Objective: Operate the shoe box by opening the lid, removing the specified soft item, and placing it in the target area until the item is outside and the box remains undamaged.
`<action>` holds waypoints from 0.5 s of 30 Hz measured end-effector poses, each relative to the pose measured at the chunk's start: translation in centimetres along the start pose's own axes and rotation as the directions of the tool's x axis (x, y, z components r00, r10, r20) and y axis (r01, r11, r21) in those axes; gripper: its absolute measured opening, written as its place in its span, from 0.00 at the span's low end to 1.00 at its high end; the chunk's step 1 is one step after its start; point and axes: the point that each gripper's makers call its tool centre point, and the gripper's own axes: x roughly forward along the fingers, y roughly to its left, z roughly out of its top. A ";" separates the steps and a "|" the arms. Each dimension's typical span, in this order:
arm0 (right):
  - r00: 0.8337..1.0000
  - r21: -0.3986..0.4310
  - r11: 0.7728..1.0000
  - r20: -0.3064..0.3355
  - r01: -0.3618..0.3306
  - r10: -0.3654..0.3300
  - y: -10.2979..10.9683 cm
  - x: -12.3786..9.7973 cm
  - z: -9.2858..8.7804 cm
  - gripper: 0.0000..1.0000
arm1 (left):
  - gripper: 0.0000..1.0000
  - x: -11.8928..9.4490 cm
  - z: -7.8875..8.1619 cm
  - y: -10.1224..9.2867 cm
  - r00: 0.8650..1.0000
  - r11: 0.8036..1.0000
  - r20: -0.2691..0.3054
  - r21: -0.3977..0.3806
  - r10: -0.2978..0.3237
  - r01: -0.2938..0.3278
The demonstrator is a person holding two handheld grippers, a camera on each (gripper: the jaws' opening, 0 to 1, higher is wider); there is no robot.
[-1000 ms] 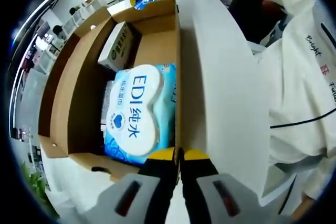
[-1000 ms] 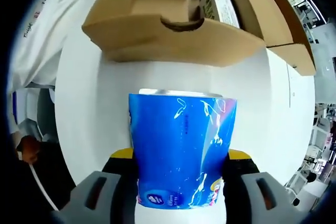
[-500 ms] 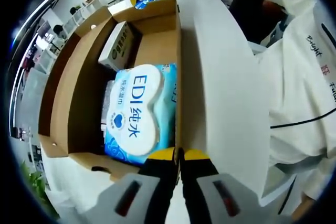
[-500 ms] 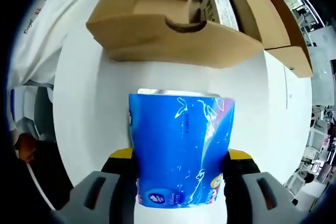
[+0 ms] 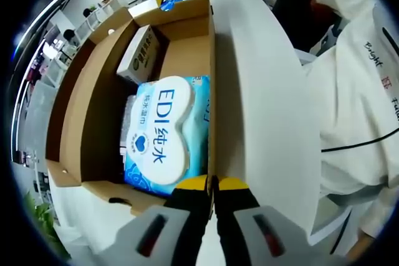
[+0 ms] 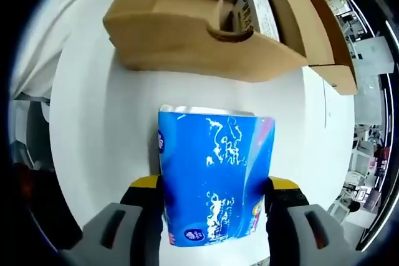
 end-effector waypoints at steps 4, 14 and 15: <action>0.999 0.028 1.000 0.033 0.013 -0.014 -0.1 -1.1 0.3 0.67 | 0.02 0.0 0.0 0.0 1.000 1.000 0.001 -0.001 -0.001 0.001; 0.977 0.154 0.988 0.208 0.012 -0.044 -0.1 -3.8 1.7 0.61 | 0.02 0.0 0.0 0.0 1.000 1.000 0.004 0.002 0.003 -0.003; 0.968 0.174 0.984 0.241 0.026 -0.068 -0.7 -4.2 2.0 0.60 | 0.02 0.0 0.0 0.0 1.000 1.000 0.005 0.003 0.004 -0.004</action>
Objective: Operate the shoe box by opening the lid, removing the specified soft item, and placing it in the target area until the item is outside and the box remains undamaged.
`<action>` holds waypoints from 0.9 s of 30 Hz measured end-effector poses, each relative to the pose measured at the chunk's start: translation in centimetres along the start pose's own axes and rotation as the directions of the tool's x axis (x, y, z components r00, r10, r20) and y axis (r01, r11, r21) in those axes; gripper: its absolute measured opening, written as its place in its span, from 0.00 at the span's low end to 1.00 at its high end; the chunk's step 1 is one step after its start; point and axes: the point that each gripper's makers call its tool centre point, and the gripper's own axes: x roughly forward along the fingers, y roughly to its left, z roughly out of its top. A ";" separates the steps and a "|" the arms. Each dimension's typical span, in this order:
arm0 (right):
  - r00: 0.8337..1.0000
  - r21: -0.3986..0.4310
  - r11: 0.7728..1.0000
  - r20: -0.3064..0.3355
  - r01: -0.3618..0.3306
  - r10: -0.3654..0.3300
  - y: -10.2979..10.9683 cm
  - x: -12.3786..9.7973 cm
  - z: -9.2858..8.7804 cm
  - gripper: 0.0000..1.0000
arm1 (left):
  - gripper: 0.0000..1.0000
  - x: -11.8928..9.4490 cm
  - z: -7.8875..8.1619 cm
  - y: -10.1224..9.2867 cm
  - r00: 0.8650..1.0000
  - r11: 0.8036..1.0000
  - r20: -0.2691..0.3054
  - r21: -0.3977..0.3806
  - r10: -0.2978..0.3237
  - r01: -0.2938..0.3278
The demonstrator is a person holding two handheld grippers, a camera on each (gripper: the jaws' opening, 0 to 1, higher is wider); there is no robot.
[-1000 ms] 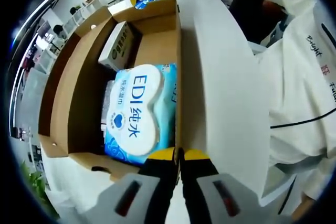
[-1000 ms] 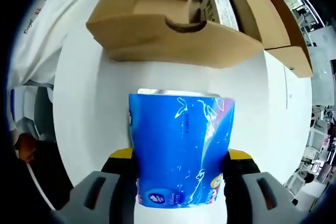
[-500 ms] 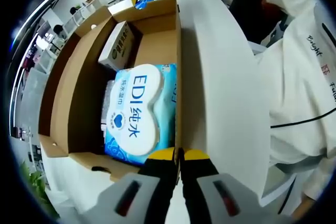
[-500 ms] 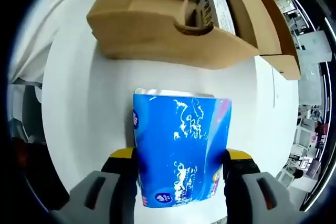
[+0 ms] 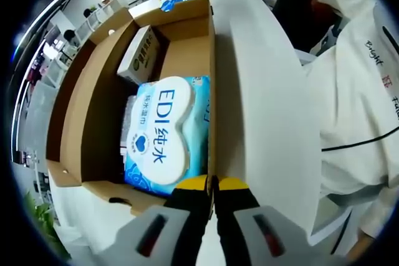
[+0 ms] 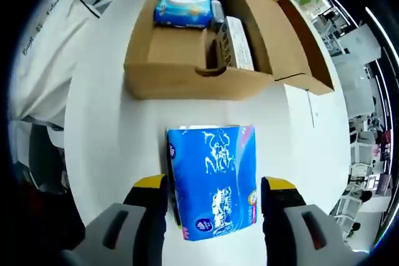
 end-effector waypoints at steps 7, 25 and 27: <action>0.990 0.062 0.998 0.139 -0.032 0.023 0.1 -1.6 2.5 0.61 | 0.02 0.0 0.0 0.0 1.000 1.000 -0.001 -0.002 -0.001 0.001; 0.935 0.066 0.998 0.354 -0.017 -0.007 0.0 -4.4 9.8 0.45 | 0.02 0.1 0.1 0.0 1.000 1.000 0.000 -0.016 0.000 0.000; 0.931 0.081 0.996 0.364 -0.025 -0.006 0.1 -4.3 10.4 0.49 | 0.02 0.1 0.1 0.0 1.000 1.000 0.002 -0.015 -0.005 0.005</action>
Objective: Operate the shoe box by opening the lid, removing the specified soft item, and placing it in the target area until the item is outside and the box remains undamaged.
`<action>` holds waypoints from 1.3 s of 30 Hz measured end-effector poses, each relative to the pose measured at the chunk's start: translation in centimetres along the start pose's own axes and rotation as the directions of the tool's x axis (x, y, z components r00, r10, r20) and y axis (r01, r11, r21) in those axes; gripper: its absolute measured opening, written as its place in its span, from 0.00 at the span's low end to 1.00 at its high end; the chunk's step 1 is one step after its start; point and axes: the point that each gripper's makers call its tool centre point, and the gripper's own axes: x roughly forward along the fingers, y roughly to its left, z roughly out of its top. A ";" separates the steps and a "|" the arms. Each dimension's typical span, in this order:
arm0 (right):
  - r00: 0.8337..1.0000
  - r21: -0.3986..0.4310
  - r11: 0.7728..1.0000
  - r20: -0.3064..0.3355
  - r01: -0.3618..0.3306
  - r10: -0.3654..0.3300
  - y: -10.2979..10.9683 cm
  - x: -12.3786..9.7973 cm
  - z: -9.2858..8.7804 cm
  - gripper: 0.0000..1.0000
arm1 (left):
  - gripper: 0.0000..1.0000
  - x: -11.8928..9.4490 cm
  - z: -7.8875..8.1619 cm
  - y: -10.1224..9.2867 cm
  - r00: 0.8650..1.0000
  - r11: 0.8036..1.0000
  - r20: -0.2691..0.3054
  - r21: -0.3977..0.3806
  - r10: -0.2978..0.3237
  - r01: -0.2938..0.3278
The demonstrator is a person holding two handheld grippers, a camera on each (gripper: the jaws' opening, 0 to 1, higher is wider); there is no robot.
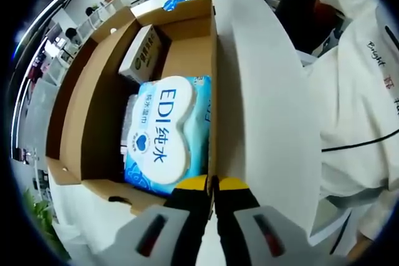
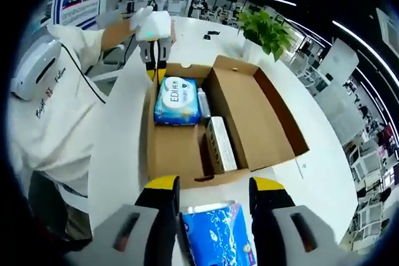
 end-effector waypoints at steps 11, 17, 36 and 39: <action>0.999 -0.030 0.999 0.012 -0.030 0.030 0.9 2.2 1.8 0.44 | 0.03 0.0 0.0 0.1 1.000 1.000 0.004 0.006 0.009 -0.009; 0.995 -0.019 0.998 0.078 -0.056 0.057 1.5 3.2 3.8 0.49 | 0.03 0.0 0.0 0.1 1.000 1.000 0.003 0.006 0.003 -0.003; 0.964 0.036 0.989 0.231 -0.141 0.129 2.4 5.0 7.4 0.51 | 0.03 -0.1 0.0 0.2 1.000 1.000 0.009 -0.015 0.008 -0.008; 0.966 0.014 0.986 0.204 -0.165 0.159 3.1 5.7 8.0 0.50 | 0.03 -0.1 0.0 0.1 1.000 1.000 0.011 -0.014 0.005 -0.004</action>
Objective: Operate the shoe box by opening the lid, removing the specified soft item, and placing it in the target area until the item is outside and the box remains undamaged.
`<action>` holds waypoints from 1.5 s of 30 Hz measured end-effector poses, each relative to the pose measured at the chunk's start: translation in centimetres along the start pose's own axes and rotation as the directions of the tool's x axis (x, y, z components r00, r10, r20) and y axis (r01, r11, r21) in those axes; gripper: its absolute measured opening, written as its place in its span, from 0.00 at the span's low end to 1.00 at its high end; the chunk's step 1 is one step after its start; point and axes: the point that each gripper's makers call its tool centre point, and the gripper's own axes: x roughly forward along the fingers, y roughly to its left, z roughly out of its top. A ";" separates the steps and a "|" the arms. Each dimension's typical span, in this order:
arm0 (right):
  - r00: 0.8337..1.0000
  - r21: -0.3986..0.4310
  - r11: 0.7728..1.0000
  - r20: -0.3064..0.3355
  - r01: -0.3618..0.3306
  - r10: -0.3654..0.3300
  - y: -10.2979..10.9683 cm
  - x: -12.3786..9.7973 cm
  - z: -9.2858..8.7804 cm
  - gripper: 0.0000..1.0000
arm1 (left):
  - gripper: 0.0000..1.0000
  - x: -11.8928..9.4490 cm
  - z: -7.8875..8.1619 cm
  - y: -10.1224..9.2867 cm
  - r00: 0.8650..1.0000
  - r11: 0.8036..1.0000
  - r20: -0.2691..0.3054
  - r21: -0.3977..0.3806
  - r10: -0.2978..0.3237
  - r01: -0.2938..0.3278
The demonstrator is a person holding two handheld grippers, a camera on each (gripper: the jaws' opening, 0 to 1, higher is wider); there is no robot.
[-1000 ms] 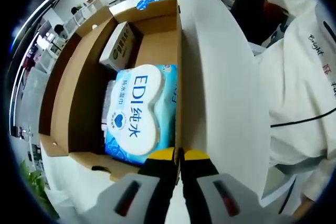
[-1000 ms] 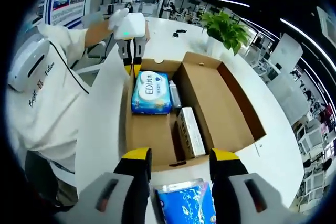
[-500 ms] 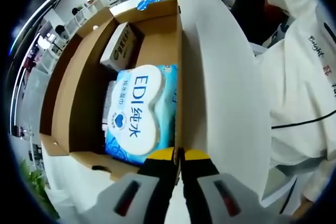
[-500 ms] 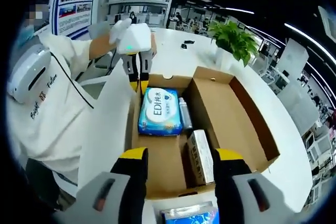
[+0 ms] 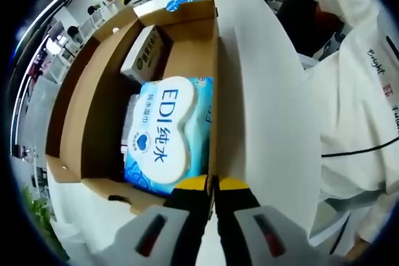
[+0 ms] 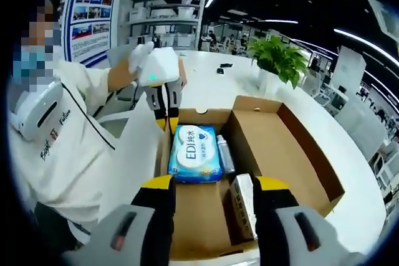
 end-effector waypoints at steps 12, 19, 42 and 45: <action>1.000 -0.027 0.999 -0.021 -0.024 0.024 -0.7 2.4 3.1 0.53 | 0.03 0.0 0.0 0.0 1.000 1.000 0.009 0.009 0.014 -0.014; 0.995 -0.040 0.998 -0.091 -0.042 0.038 -0.4 4.9 2.3 0.54 | 0.03 0.0 0.0 0.0 1.000 1.000 0.004 0.012 0.008 -0.008; 0.983 -0.010 0.991 -0.129 -0.136 0.134 2.4 10.0 2.0 0.58 | 0.03 0.0 0.0 0.0 1.000 1.000 0.007 0.012 0.010 -0.010; 0.974 -0.015 0.987 -0.164 -0.159 0.154 2.7 11.0 1.6 0.58 | 0.03 0.0 0.0 0.0 1.000 1.000 0.008 0.011 0.009 -0.009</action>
